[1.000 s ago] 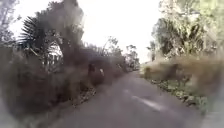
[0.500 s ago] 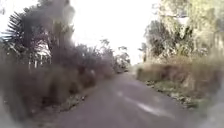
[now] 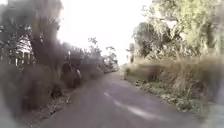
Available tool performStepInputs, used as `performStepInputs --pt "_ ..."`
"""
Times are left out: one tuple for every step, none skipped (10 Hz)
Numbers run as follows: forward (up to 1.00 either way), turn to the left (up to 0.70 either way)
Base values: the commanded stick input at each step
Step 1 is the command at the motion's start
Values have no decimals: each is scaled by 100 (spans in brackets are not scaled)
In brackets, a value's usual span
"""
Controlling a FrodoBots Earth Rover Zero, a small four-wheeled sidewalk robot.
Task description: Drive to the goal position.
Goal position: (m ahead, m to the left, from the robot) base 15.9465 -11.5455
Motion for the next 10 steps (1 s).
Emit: performStepInputs --pt "50 -50" --pt "50 0" --pt "50 0" --pt "50 0" --pt "50 0" --pt "50 0" --pt "50 0" --pt "50 0" --pt "50 0" --pt "50 0"
